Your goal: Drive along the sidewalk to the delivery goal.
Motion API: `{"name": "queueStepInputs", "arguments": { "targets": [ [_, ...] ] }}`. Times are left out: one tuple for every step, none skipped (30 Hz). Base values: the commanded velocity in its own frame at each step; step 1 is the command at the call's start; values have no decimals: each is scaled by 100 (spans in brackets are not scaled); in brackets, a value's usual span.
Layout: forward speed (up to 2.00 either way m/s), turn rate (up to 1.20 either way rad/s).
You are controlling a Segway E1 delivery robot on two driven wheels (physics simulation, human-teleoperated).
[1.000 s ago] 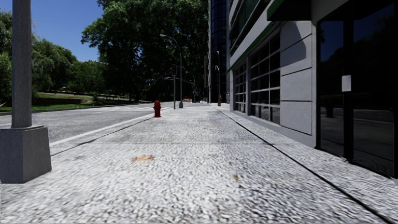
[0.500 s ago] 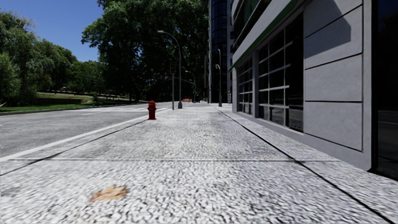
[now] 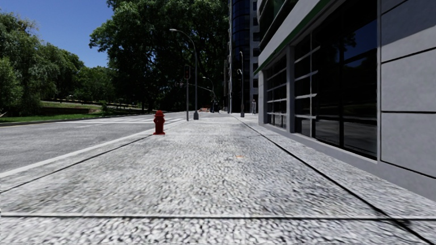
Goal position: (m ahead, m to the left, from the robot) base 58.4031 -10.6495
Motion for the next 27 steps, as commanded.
{"name": "queueStepInputs", "arguments": {
  "targets": [
    [200,0],
    [200,0],
    [200,0],
    [200,0],
    [200,0],
    [200,0],
    [200,0],
    [200,0],
    [200,0],
    [200,0],
    [200,0],
    [200,0],
    [200,0],
    [200,0],
    [200,0],
    [200,0],
    [200,0],
    [200,0],
    [200,0],
    [200,0],
    [200,0],
    [200,0],
    [200,0],
    [200,0],
    [200,0],
    [200,0],
    [200,0]
  ]
}}
